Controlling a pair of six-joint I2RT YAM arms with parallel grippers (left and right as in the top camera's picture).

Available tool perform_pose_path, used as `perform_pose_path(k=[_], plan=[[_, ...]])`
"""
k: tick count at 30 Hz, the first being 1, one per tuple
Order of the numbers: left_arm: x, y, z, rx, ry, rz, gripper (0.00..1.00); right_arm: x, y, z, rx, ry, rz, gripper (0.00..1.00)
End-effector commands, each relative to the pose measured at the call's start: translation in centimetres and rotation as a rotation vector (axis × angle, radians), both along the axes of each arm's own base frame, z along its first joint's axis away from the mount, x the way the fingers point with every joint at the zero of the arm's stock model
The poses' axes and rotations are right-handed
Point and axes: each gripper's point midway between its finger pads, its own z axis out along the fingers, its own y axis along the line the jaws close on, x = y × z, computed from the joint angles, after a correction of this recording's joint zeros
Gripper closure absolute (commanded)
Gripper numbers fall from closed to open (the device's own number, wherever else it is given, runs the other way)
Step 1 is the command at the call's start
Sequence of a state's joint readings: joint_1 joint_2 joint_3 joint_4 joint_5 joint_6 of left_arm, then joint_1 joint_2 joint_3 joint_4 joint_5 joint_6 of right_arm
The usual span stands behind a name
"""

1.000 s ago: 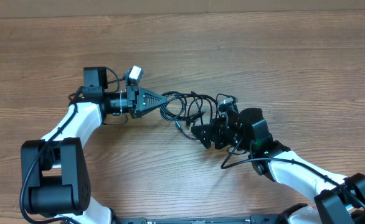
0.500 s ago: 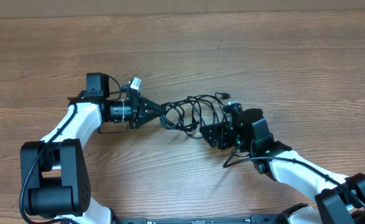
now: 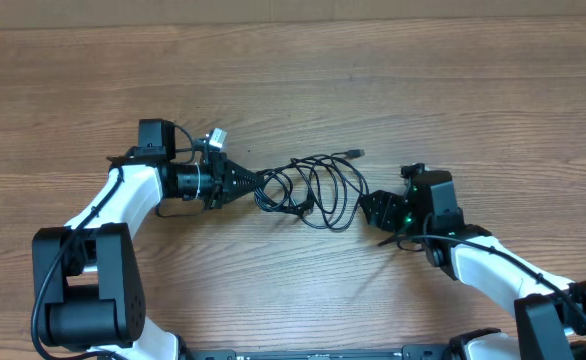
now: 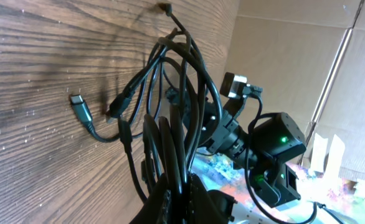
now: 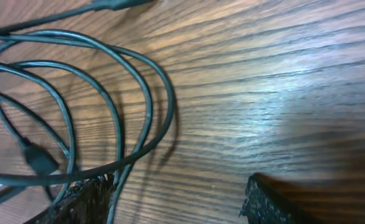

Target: Untangle cables

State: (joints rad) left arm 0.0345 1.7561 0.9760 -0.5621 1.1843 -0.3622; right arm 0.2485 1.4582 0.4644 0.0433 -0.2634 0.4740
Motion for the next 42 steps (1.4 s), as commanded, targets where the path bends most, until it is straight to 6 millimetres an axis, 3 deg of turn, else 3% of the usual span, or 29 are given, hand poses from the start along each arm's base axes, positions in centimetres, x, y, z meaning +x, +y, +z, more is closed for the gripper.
perform_pose_path(k=[1,6,14,28,33,37,42], plan=[[0.1,0.0,0.7,0.026,-0.047,-0.008,0.96,0.0,2.3,1.5,0.112,-0.042,0.108,0.32],[-0.1,0.3,-0.3,0.085,-0.023,-0.001,0.96,-0.5,5.7,5.3,0.246,-0.189,0.345,0.32],[-0.4,-0.4,-0.9,0.127,-0.028,-0.024,0.96,-2.0,7.5,7.3,0.2,-0.309,0.503,0.28],[-0.5,-1.6,-1.6,0.178,-0.06,-0.059,0.96,-0.6,6.8,6.6,0.036,-0.367,0.45,0.26],[-0.5,-1.6,-1.6,0.177,-0.055,-0.056,0.96,-2.1,8.6,7.3,0.114,-0.369,0.539,0.26],[-0.3,-1.6,-1.5,0.177,-0.064,-0.054,0.96,-3.0,10.6,8.2,0.129,-0.421,0.607,0.17],[-0.4,-1.7,-1.4,0.168,-0.061,-0.056,0.96,-3.5,12.0,8.4,0.097,-0.47,0.651,0.15]])
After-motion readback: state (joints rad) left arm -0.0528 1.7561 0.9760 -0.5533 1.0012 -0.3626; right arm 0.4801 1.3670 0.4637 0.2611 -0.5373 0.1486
